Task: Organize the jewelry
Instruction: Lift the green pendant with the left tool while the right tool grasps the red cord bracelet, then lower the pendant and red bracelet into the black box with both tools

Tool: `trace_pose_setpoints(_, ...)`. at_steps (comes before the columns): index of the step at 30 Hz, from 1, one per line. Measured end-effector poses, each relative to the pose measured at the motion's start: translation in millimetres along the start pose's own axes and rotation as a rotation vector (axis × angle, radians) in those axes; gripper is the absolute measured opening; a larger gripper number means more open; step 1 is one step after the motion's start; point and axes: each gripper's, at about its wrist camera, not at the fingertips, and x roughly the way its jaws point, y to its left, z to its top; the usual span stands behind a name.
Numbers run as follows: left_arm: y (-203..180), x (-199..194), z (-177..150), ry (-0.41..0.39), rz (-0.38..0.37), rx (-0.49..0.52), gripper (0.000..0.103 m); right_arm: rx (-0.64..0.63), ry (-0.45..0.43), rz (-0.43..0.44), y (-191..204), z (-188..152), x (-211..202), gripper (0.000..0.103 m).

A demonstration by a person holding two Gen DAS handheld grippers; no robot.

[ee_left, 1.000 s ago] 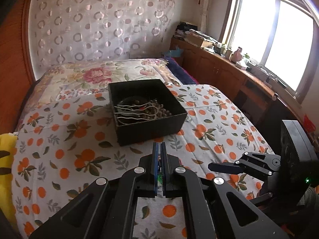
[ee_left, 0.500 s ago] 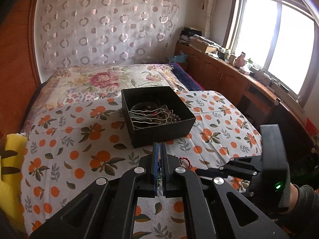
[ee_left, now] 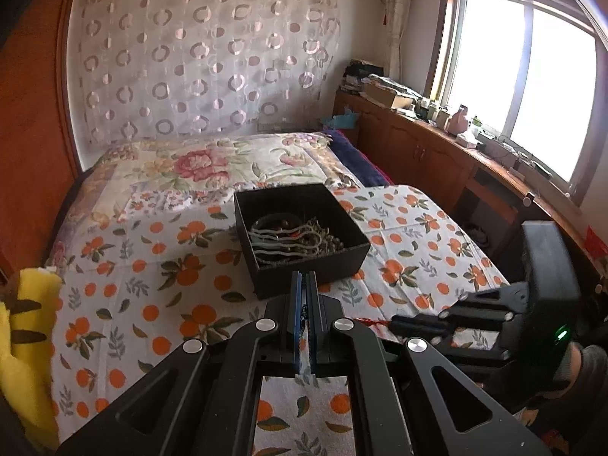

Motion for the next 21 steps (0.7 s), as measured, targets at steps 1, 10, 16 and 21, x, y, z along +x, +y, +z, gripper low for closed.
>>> trace_pose_setpoints(1,-1,-1,3,-0.005,0.002,0.003,0.002,0.000,0.000,0.000,0,0,0,0.004)
trace_pose_setpoints(10,-4,-3,29,-0.037,0.011,0.030,0.002,-0.033,-0.111,-0.025,-20,47,-44,0.004)
trace_pose_setpoints(16,-2,4,47,-0.051,0.005,0.040,0.002,-0.056,-0.149,-0.037,-31,79,-48,0.004)
trace_pose_setpoints(21,1,14,62,-0.054,-0.001,0.039,0.002,-0.036,-0.153,-0.018,-47,105,-30,0.004)
